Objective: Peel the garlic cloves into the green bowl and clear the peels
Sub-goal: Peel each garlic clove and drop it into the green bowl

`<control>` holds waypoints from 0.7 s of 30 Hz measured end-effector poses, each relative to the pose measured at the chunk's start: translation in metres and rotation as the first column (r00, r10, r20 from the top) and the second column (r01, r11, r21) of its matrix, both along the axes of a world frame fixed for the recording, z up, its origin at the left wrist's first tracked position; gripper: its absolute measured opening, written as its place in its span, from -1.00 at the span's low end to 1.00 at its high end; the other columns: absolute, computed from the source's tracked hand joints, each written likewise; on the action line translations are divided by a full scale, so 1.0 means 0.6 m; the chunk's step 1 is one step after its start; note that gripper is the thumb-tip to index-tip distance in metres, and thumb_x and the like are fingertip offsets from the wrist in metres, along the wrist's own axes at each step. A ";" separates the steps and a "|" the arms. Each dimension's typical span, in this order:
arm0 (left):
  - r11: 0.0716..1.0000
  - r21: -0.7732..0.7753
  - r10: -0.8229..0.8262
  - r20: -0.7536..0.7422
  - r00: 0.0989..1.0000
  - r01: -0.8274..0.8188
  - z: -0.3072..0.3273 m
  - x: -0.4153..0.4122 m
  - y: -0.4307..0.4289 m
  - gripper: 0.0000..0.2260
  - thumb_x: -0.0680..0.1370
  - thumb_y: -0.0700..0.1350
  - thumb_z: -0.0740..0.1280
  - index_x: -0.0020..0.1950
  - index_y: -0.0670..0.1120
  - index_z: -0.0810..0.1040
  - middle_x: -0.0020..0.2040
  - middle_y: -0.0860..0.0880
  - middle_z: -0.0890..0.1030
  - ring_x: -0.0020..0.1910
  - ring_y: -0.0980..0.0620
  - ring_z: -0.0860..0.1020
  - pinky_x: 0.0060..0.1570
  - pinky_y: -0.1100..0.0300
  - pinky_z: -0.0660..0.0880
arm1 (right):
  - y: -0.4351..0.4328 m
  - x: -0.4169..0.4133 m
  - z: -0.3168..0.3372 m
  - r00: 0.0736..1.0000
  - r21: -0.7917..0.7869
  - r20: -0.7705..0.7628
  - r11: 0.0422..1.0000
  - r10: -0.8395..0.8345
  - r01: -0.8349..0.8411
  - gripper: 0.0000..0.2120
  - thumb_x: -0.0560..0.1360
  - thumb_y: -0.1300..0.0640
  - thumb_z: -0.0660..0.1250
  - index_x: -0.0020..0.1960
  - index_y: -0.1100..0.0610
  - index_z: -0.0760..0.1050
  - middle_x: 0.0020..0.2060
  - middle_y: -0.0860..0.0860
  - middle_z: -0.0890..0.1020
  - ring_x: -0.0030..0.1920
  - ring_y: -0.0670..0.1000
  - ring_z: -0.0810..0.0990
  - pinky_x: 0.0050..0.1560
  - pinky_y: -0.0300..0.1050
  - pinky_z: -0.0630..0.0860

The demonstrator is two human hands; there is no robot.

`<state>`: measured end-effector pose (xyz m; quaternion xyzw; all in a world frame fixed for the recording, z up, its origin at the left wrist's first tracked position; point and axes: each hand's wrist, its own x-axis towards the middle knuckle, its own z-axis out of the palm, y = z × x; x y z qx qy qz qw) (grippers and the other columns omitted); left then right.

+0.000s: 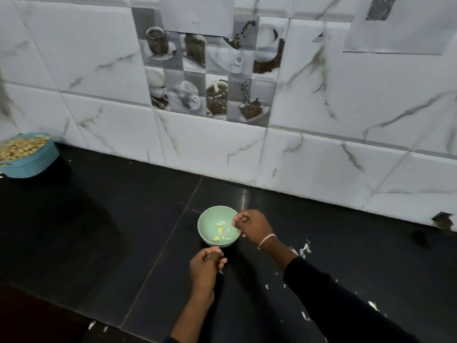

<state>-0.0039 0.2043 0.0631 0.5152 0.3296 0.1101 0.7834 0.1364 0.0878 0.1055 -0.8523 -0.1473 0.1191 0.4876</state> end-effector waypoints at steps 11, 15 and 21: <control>0.906 0.084 -0.414 -0.038 0.910 0.416 -0.029 0.024 -0.198 -0.93 0.57 -0.32 0.36 0.00 -0.24 0.64 -0.16 -0.23 0.68 -0.26 -0.03 0.63 -0.24 0.17 0.53 | -0.320 -0.192 -0.077 0.912 -0.045 -0.127 0.920 -0.391 0.388 -0.81 0.50 0.11 0.43 -0.29 0.08 0.61 -0.43 0.03 0.65 -0.43 -0.11 0.58 -0.35 -0.13 0.54; 0.824 0.131 -0.548 -0.059 0.834 0.551 -0.034 0.033 -0.281 -0.94 0.59 -0.29 0.36 0.01 -0.23 0.63 -0.18 -0.18 0.67 -0.26 -0.02 0.62 -0.27 0.23 0.54 | -0.413 -0.226 -0.095 0.850 -0.106 -0.078 0.852 -0.521 0.513 -0.83 0.49 0.10 0.43 -0.28 -0.02 0.62 -0.37 -0.09 0.67 -0.34 -0.17 0.63 -0.23 -0.16 0.58; 0.730 0.183 -0.655 -0.091 0.750 0.659 -0.039 0.037 -0.360 -0.94 0.59 -0.31 0.36 0.02 -0.25 0.62 -0.19 -0.18 0.66 -0.29 -0.01 0.60 -0.33 0.27 0.53 | -0.515 -0.239 -0.104 0.755 -0.205 0.007 0.738 -0.656 0.643 -0.84 0.48 0.18 0.38 -0.24 0.00 0.62 -0.24 -0.10 0.66 -0.20 -0.15 0.62 -0.14 -0.26 0.52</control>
